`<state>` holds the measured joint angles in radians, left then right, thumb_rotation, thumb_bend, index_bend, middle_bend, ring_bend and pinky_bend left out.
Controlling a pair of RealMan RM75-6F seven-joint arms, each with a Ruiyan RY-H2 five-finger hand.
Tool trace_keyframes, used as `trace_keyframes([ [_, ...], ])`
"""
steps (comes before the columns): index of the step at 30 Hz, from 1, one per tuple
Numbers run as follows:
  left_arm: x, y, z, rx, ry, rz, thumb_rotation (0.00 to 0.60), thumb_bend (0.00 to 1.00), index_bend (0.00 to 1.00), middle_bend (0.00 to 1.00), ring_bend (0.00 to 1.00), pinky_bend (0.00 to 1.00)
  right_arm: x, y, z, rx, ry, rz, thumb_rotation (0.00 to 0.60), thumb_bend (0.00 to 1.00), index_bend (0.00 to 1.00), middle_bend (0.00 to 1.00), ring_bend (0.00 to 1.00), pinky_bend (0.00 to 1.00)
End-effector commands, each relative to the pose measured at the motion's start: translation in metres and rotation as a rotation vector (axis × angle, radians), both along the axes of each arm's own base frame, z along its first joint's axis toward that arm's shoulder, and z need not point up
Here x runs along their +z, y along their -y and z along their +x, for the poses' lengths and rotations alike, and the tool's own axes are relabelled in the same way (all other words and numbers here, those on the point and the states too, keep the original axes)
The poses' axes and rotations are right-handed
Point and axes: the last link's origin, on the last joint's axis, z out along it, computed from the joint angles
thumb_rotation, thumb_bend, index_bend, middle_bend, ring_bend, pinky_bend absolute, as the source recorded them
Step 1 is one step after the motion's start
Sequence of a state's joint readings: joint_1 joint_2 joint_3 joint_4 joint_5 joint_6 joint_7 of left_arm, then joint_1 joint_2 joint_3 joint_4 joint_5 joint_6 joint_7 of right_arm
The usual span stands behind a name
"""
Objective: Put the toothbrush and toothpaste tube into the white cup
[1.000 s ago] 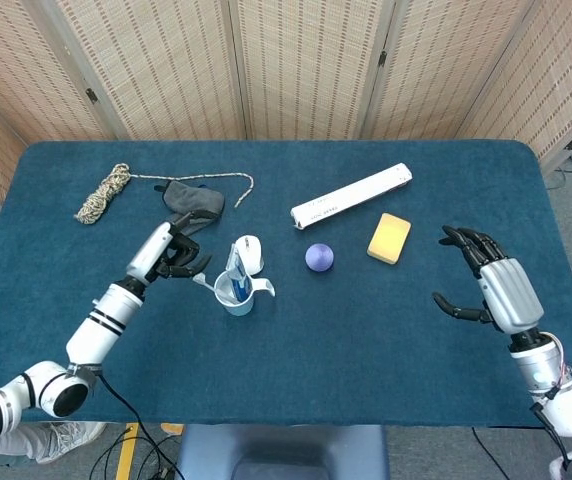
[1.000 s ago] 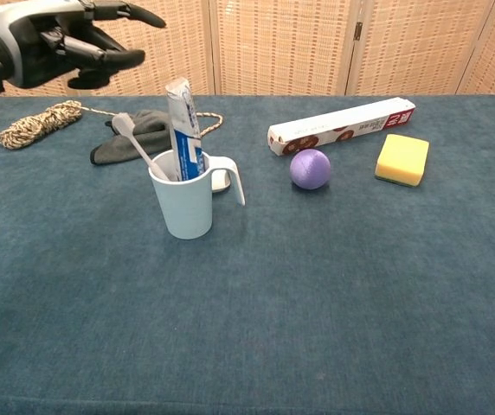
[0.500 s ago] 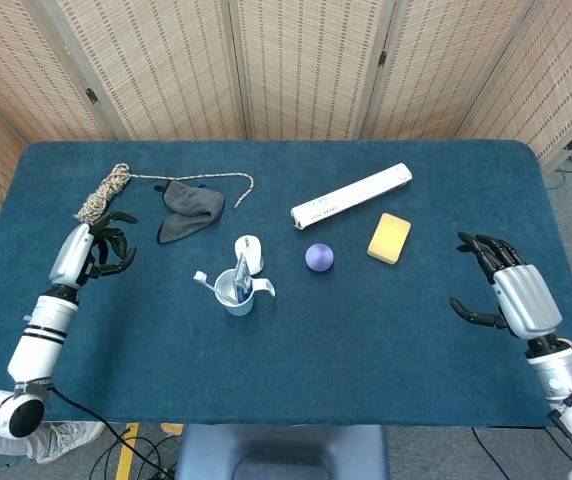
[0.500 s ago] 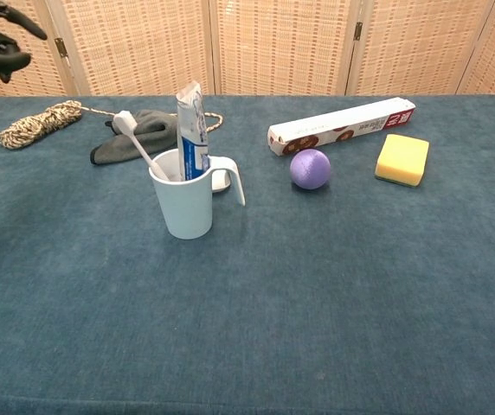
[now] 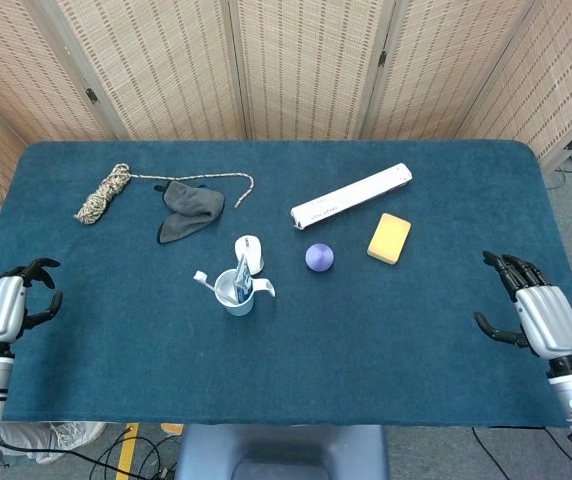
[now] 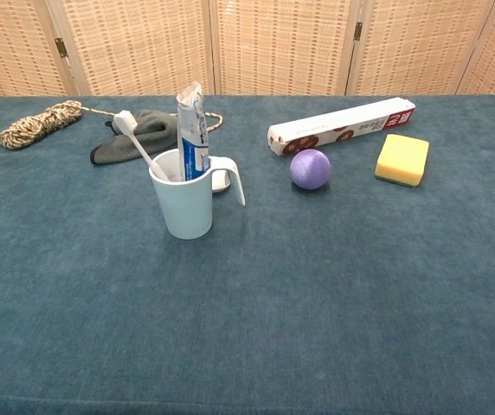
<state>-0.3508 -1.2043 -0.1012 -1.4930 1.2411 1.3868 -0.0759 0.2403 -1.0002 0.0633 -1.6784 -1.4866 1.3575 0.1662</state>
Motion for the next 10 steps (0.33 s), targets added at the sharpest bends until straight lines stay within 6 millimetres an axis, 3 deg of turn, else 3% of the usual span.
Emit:
trace_keyframes([
  [1,0.001,0.024,-0.003,-0.027,-0.091,0.021,0.600,0.43,0.32,0.53,0.41,0.42,-0.002,-0.007,-0.004,-0.016,-0.001,0.002,0.600,0.28,0.00,0.16,0.09,0.16],
  [10,-0.011,0.062,-0.003,-0.013,-0.170,-0.020,0.600,0.41,0.31,0.50,0.40,0.36,-0.012,-0.029,-0.017,-0.078,0.029,-0.027,0.600,0.27,0.00,0.16,0.08,0.16],
])
